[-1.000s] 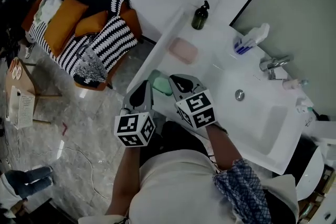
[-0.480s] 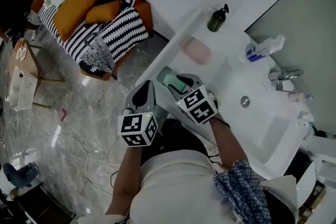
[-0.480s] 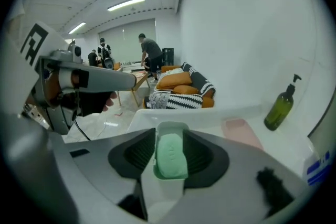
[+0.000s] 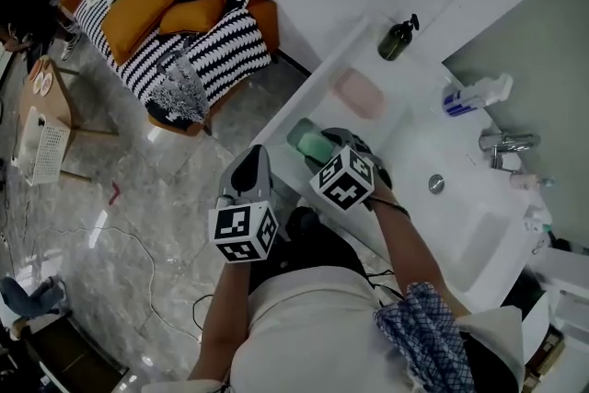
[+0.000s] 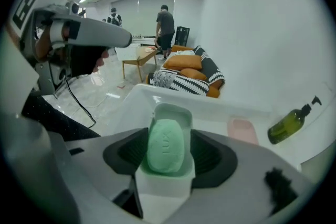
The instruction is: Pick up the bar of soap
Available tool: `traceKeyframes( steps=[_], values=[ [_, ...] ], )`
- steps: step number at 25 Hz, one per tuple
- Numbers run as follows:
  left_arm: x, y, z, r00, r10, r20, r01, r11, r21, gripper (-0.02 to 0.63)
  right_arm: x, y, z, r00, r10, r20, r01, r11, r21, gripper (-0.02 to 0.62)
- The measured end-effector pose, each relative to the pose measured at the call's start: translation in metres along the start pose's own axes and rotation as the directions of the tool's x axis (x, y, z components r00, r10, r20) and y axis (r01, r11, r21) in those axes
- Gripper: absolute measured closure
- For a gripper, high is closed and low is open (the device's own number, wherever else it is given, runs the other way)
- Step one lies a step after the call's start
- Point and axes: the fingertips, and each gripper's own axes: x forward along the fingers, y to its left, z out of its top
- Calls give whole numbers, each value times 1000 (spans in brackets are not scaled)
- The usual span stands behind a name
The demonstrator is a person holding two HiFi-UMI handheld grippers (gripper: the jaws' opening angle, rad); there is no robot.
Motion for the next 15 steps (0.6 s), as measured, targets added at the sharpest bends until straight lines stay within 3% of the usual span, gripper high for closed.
traceKeyframes(
  steps=[15],
  values=[
    [-1,19,8,999,36,16,-36,999,2,597,19,-17,-14,990,-74,-117,83,993,80,351]
  ],
)
